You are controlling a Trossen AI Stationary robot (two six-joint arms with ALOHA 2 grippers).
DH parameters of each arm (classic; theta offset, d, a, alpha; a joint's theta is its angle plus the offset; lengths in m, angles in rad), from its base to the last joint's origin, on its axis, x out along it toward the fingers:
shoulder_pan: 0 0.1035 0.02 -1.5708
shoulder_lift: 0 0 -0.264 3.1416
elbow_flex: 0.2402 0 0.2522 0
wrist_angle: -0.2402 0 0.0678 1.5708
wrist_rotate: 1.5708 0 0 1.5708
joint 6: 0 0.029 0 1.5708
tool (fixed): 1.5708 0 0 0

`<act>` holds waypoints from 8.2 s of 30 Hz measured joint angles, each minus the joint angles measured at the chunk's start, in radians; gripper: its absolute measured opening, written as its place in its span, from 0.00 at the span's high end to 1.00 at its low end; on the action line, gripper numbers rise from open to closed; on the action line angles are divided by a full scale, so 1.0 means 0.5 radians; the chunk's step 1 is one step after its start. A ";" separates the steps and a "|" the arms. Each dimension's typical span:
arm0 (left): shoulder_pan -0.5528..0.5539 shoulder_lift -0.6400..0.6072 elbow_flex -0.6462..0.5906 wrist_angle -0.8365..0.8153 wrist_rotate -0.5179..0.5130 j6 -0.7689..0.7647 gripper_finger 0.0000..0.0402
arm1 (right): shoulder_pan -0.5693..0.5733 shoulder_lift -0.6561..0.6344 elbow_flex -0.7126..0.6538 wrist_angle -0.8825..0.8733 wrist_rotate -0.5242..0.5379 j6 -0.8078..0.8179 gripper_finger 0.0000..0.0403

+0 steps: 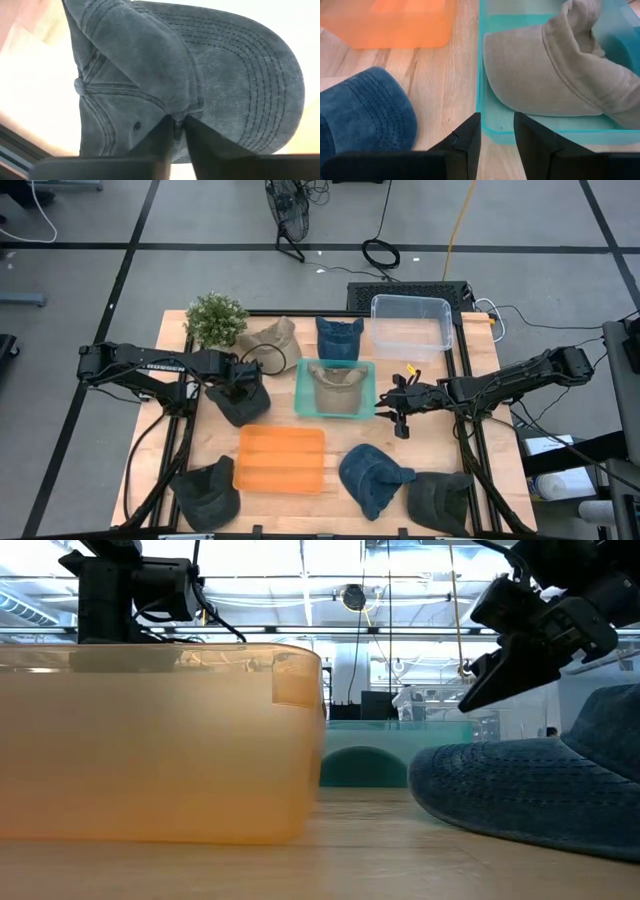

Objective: Pick & Place hat
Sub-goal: Put the top black cap into the transparent bin, then put the top blue cap into the orange bin

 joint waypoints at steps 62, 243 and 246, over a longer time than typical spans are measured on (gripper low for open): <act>-0.721 0.419 1.052 0.828 -1.761 1.869 0.99 | 0.166 0.499 1.294 0.186 0.481 -1.266 0.74; -0.114 0.175 0.510 2.251 0.976 1.339 0.70 | -0.653 -0.193 0.393 -0.125 -0.206 -0.216 0.64; -0.134 0.174 0.510 2.122 0.502 1.237 0.70 | -0.653 -0.193 0.393 -0.089 -0.206 -0.211 0.64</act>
